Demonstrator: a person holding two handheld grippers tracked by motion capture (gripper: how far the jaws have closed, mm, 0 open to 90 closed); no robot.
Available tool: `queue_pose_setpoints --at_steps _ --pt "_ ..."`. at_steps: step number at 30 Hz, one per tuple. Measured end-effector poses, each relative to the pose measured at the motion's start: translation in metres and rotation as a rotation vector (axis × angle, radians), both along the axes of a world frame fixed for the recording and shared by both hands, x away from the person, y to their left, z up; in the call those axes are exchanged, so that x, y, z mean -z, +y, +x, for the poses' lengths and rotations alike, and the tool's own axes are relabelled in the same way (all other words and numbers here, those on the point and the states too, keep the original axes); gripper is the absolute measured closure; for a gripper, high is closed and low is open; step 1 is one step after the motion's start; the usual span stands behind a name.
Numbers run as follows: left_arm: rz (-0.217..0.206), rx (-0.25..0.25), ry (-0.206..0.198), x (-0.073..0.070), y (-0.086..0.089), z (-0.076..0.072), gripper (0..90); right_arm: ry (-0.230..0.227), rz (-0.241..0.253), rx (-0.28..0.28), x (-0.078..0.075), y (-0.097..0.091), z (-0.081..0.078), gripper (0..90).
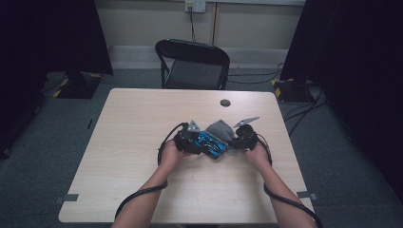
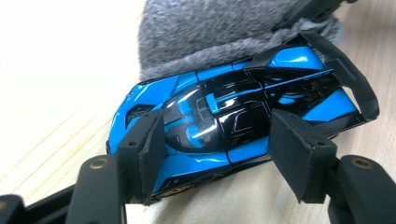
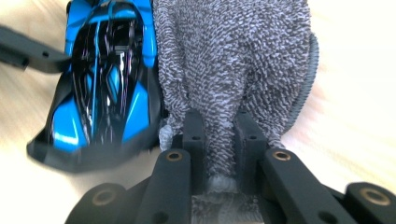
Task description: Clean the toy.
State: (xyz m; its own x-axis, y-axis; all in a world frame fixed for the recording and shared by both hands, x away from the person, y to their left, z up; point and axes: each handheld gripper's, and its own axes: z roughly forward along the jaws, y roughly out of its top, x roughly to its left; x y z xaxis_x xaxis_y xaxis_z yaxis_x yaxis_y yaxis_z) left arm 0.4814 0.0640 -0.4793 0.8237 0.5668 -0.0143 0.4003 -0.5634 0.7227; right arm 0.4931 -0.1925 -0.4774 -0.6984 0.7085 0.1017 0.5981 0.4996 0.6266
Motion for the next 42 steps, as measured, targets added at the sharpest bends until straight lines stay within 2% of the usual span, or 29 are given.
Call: queue_pose_setpoints --at_steps 9,15,33,42 --pt "0.008 0.0 0.004 -0.001 -0.001 -0.002 37.1 0.006 0.017 -0.007 -0.001 -0.013 -0.021 78.1" --pt "0.012 -0.002 0.006 -0.001 -0.002 -0.002 37.1 0.006 0.002 -0.01 -0.002 -0.023 -0.033 77.9" --pt "0.02 -0.01 0.018 -0.002 -0.002 -0.001 37.0 0.036 0.039 -0.036 -0.005 -0.057 -0.073 77.7" --pt "0.019 -0.015 0.02 -0.002 -0.002 -0.001 36.9 0.043 0.043 -0.058 -0.009 -0.066 -0.09 77.8"
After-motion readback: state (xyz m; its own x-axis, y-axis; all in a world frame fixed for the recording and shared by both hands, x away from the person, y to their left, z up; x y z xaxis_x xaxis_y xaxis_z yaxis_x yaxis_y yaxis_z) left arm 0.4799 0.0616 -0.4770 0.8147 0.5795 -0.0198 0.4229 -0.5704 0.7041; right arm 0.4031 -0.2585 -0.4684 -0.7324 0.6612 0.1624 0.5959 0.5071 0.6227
